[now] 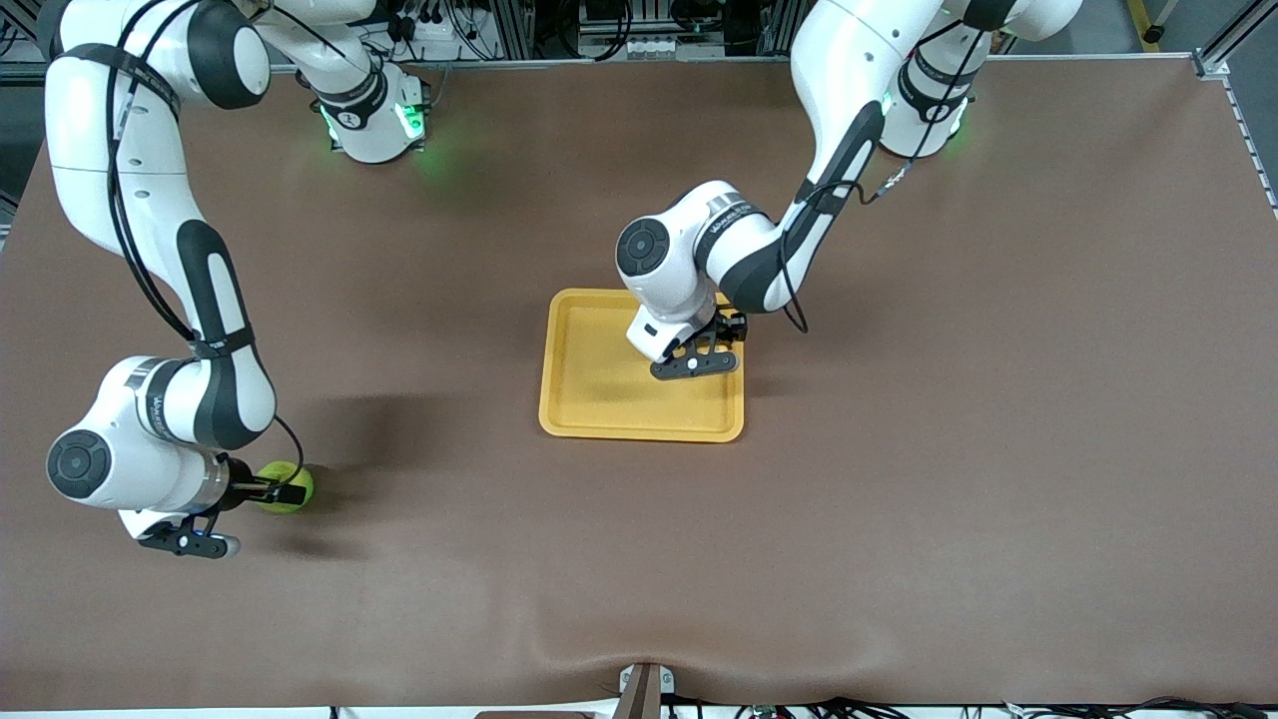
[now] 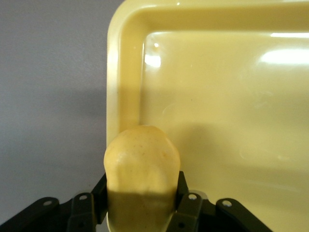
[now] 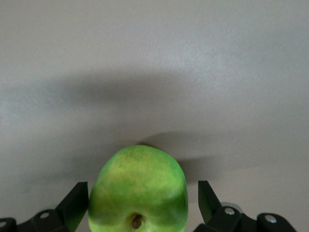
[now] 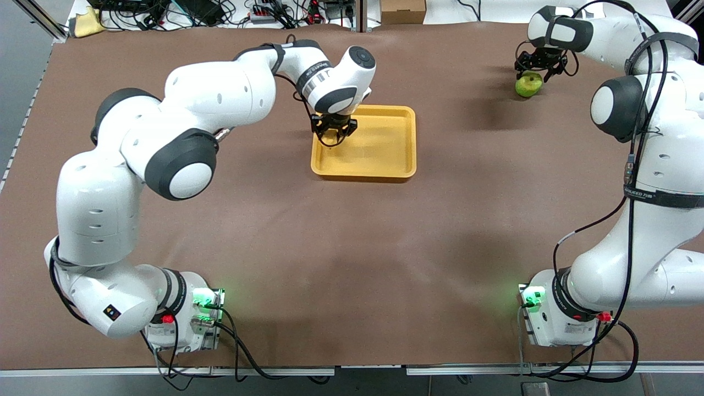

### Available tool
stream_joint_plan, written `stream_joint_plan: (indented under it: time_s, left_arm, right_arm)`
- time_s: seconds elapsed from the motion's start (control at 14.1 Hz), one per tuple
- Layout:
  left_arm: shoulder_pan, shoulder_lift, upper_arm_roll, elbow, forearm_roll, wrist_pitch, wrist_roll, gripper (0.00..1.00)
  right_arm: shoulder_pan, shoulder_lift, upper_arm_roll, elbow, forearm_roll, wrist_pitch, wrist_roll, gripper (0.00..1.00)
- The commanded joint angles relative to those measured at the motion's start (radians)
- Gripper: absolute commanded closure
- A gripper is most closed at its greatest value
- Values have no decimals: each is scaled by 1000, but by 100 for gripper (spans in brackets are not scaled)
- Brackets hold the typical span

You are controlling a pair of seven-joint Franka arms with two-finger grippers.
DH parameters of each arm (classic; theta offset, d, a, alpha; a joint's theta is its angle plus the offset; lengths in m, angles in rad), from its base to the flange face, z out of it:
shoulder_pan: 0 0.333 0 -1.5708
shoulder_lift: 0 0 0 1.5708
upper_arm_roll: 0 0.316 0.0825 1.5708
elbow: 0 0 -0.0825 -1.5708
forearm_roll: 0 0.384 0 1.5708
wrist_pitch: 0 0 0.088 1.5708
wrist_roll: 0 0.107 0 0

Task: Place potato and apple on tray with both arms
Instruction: 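Release the potato onto the tray while the right gripper lifts the apple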

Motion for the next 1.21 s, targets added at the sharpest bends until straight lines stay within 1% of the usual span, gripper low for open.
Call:
stream_joint_plan:
  time_s: [0.0,0.07,0.14,0.21,0.28,0.36,0.43,0.57,0.71,0.85,1.0,1.14]
  left_arm:
    - [-11,31,8,35,47,-9,-23,100]
    - [-9,33,8,35,51,-9,-23,100]
    - [-11,37,9,37,52,-7,-23,100]
    - [-11,42,9,40,52,-4,-23,100]
    - [-11,45,9,44,52,-1,-23,93]
    - [-9,46,9,52,52,-1,-23,49]
    - [-11,46,12,55,57,-1,-17,0]
    - [-11,46,8,57,118,-1,-23,0]
    - [-11,50,8,57,126,-1,-23,0]
    - [-11,48,8,57,126,-1,-23,0]
    - [-11,40,8,58,124,-1,-23,0]
    - [-11,16,8,60,124,-7,-20,0]
  right_arm:
    - [2,1,10,-46,15,7,0,34]
    - [4,-4,18,-46,13,-1,0,61]
    - [1,-5,18,-41,13,-4,0,79]
    - [-4,-7,18,-38,12,-4,-1,90]
    - [-2,-10,18,-37,13,-7,-3,96]
    - [-4,-16,21,-38,15,-37,-3,100]
    - [-2,-27,26,-32,23,-107,0,100]
    - [2,-42,32,6,62,-215,5,100]
    - [15,-56,39,25,76,-293,17,100]
    - [37,-83,44,28,76,-321,35,100]
    - [76,-109,44,26,76,-384,130,100]
    - [120,-134,46,19,76,-416,217,100]
